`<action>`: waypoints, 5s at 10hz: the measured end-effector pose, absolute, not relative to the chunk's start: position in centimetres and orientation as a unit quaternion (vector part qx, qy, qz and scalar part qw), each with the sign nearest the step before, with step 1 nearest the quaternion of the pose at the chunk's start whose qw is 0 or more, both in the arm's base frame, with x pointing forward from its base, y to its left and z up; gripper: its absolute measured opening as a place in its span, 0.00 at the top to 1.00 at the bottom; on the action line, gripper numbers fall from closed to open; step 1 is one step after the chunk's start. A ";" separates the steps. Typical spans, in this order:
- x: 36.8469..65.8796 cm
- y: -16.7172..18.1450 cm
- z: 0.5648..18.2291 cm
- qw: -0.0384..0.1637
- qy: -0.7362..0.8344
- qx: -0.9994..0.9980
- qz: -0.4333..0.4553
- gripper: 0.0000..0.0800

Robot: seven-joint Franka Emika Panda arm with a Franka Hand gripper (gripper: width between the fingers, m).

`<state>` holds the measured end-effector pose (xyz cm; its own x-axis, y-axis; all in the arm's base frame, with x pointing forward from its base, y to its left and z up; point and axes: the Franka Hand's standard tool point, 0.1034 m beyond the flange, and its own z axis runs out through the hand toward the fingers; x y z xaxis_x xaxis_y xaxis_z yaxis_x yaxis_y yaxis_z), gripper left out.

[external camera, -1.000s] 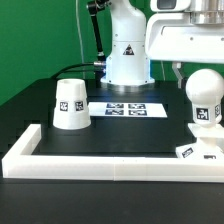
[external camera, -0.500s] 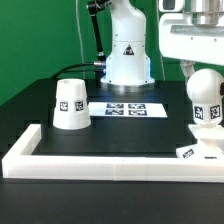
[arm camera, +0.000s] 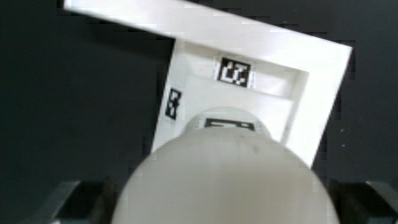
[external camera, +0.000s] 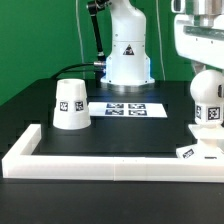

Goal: Assemble lamp

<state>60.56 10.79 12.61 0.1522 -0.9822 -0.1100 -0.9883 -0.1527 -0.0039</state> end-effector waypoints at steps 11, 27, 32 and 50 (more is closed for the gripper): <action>60.2 11.7 12.5 0.046 0.602 -0.796 0.047 0.13; 60.5 10.4 12.4 0.050 -0.036 -0.998 0.006 0.13; 60.9 10.2 12.5 0.034 -0.219 -0.975 -0.010 0.13; 60.6 9.7 12.5 0.024 -0.116 -0.993 0.001 0.28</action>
Offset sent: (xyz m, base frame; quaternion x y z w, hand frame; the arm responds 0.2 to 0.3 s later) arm 0.0024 0.0006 -0.0011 -0.0107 -0.0006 0.1216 0.9925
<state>60.58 9.71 12.49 0.9731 0.2302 0.0041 0.2302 -0.9720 -0.0475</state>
